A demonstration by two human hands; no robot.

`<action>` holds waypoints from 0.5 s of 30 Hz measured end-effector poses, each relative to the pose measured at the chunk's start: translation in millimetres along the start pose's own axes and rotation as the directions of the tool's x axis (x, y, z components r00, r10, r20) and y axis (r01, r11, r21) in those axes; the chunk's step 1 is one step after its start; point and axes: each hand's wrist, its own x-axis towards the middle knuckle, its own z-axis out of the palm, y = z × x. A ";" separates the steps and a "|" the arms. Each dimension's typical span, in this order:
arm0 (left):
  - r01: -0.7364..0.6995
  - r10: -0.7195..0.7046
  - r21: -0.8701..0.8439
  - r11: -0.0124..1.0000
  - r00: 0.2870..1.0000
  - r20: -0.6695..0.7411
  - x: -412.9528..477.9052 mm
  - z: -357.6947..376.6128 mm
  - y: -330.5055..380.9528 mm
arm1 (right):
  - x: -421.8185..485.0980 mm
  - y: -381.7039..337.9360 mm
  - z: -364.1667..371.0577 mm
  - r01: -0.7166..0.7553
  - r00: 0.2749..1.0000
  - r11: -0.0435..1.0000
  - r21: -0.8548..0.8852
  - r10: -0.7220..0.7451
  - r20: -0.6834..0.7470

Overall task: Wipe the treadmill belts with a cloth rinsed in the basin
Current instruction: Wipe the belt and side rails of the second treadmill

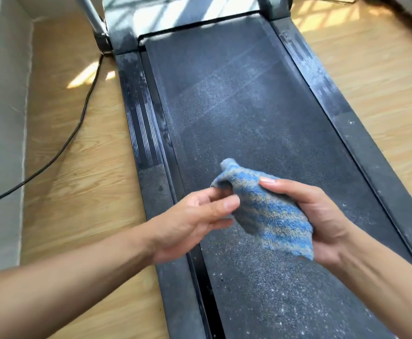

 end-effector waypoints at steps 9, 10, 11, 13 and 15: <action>-0.175 0.161 -0.001 0.985 0.905 -0.394 16.2 -7.4 5.7 | 4.5 1.2 -23.4 0.127 0.923 0.908 -0.399 -0.256 -0.287; -0.177 0.185 0.058 0.982 0.892 -0.412 16.5 -11.0 4.0 | 5.8 3.3 -27.2 0.119 0.909 0.888 -0.445 -0.277 -0.310; -0.178 0.205 0.102 0.979 0.888 -0.413 16.7 -13.9 3.1 | 6.7 4.8 -29.4 0.106 0.903 0.872 -0.478 -0.286 -0.321; -0.188 0.232 0.149 0.971 0.894 -0.383 15.6 -18.9 1.4 | 7.8 7.1 -32.9 0.089 0.901 0.846 -0.526 -0.293 -0.320; -0.178 0.253 0.236 0.955 0.905 -0.343 11.9 -20.0 0.1 | 8.6 8.1 -36.5 0.098 0.904 0.819 -0.565 -0.311 -0.293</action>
